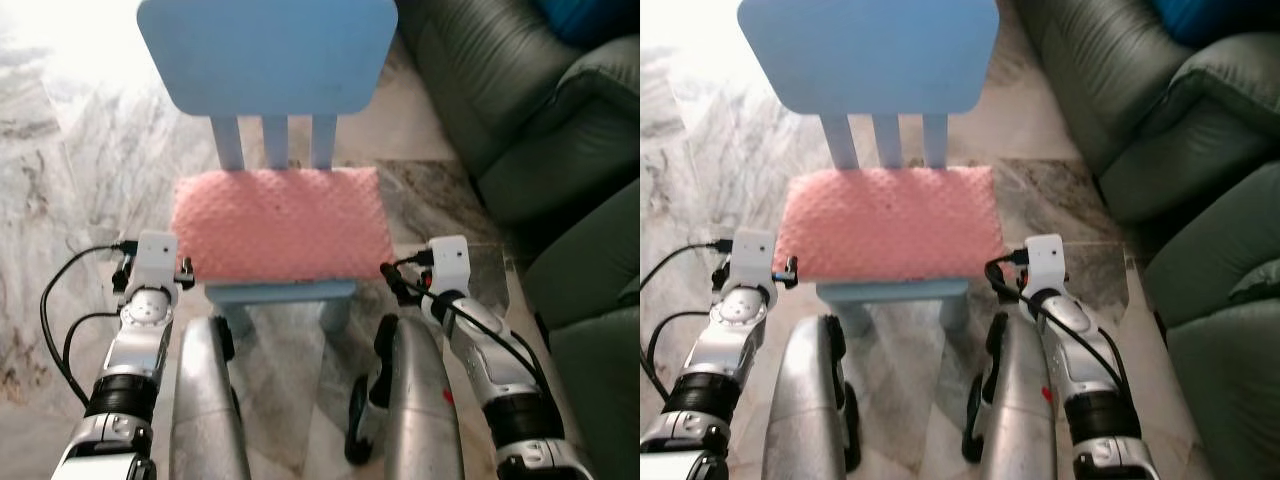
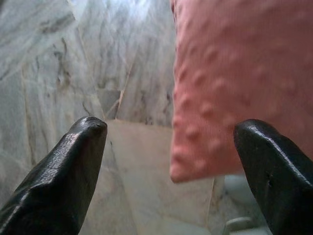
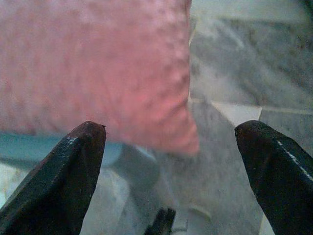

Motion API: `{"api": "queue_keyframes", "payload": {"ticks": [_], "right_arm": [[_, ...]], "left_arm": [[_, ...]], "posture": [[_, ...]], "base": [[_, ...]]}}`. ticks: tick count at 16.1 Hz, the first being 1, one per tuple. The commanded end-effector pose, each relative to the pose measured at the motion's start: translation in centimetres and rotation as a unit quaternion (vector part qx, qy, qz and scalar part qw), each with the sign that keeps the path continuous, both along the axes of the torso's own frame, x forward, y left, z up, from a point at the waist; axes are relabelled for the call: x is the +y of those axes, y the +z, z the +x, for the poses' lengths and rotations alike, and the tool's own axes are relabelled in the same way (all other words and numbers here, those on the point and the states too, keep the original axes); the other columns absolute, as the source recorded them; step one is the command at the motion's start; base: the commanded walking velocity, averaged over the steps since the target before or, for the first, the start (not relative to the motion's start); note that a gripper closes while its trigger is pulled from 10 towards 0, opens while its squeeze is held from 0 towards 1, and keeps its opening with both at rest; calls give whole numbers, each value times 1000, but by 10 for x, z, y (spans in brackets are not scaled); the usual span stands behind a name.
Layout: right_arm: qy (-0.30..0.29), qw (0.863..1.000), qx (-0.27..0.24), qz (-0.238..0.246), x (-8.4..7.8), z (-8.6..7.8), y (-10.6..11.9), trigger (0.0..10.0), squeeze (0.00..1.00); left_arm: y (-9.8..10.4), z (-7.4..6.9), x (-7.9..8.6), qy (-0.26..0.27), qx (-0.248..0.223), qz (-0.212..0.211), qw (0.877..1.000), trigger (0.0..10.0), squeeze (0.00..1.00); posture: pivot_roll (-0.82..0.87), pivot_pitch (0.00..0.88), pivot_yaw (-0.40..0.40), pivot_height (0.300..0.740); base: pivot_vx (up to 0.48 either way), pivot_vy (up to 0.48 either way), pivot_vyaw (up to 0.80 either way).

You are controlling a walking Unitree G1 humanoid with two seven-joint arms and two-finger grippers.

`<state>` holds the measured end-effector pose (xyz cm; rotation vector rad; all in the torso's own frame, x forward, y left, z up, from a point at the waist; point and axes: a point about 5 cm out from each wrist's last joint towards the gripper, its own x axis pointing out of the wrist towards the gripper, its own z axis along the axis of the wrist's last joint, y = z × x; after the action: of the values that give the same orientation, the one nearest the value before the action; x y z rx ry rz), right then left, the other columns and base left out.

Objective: Move the pillow to the sofa

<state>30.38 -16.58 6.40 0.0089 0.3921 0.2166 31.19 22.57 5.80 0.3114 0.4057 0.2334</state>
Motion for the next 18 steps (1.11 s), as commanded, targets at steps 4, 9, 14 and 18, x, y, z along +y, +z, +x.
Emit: {"api": "queue_keyframes", "payload": {"ticks": [4,9,14,18], "right_arm": [[29,999,28,-8,9,5,-16,10000,1000],[65,998,-3,-22,26,25,-12,10000,871],[74,997,-9,-12,36,31,-14,10000,0],[54,996,-68,-26,35,39,-4,10000,0]], "left_arm": [[-9,6,0,8,10,9,1000,10000,90],[8,23,-9,16,-51,-5,999,10000,0],[7,22,-10,22,-81,-19,996,10000,0],[2,17,-13,22,-113,-44,992,10000,0]], "posture": [[-32,387,-56,535],[11,413,-65,535],[34,445,-72,535],[65,461,-67,535]], "base": [[0,0,0],[0,0,0],[0,0,0],[0,0,0]]}}
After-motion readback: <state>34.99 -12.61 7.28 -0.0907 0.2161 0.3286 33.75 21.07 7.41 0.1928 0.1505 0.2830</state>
